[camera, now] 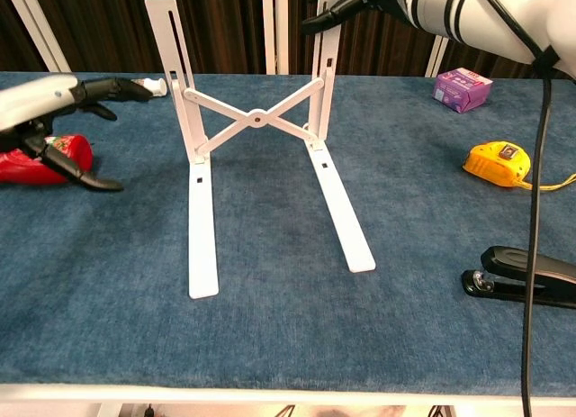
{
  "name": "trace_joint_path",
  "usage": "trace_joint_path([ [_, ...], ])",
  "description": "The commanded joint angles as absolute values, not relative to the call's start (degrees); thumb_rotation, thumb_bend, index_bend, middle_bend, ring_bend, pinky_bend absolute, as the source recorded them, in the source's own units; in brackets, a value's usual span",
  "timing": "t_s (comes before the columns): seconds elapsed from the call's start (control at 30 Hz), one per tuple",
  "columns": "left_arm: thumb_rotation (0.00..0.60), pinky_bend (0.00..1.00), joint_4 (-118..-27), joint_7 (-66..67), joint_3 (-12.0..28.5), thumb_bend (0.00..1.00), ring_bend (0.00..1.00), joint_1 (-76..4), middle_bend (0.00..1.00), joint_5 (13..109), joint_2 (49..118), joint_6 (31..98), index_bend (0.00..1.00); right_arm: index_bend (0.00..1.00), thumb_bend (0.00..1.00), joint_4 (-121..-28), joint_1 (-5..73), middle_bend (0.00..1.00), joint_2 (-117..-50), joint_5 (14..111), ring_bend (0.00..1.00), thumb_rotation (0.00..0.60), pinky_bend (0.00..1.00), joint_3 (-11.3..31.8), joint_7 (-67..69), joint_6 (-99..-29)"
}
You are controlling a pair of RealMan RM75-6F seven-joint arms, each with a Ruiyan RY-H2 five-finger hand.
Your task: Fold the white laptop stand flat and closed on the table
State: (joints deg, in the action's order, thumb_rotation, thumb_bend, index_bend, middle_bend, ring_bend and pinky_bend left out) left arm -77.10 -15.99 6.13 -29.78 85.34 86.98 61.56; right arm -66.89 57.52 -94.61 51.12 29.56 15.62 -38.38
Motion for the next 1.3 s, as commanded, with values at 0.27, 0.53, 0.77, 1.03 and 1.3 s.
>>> trace_joint_path([
  [0.27, 0.6, 0.22, -80.7, -19.5, 2.3, 0.06, 0.11, -27.6, 0.15, 89.1, 87.1, 65.8, 0.14, 0.1, 0.13, -65.6, 59.9, 0.22, -95.9, 46.8, 0.08, 0.6, 0.11, 30.0, 12.4, -39.2],
  [0.53, 0.6, 0.22, -76.1, -26.0, 3.8, 0.06, 0.11, -33.1, 0.15, 89.6, 91.4, 60.5, 0.15, 0.1, 0.13, -65.9, 59.8, 0.22, -95.6, 45.5, 0.08, 0.6, 0.11, 29.8, 11.8, -39.7],
  [0.77, 0.6, 0.22, -71.2, -30.5, 6.0, 0.06, 0.11, -35.9, 0.15, 84.9, 93.8, 55.2, 0.15, 0.1, 0.13, -66.5, 59.3, 0.22, -95.3, 46.3, 0.08, 0.6, 0.11, 29.2, 12.4, -39.3],
  [1.03, 0.6, 0.22, -68.8, -31.9, 6.7, 0.06, 0.11, -36.4, 0.15, 82.5, 93.8, 53.7, 0.15, 0.1, 0.13, -67.2, 58.5, 0.22, -94.8, 47.8, 0.08, 0.6, 0.11, 28.5, 14.0, -38.5],
  [1.3, 0.6, 0.22, -75.0, -29.9, 4.6, 0.06, 0.11, -33.3, 0.15, 84.8, 88.1, 59.3, 0.15, 0.1, 0.13, -73.4, 54.6, 0.22, -91.0, 52.7, 0.08, 0.6, 0.12, 26.6, 18.9, -35.8],
])
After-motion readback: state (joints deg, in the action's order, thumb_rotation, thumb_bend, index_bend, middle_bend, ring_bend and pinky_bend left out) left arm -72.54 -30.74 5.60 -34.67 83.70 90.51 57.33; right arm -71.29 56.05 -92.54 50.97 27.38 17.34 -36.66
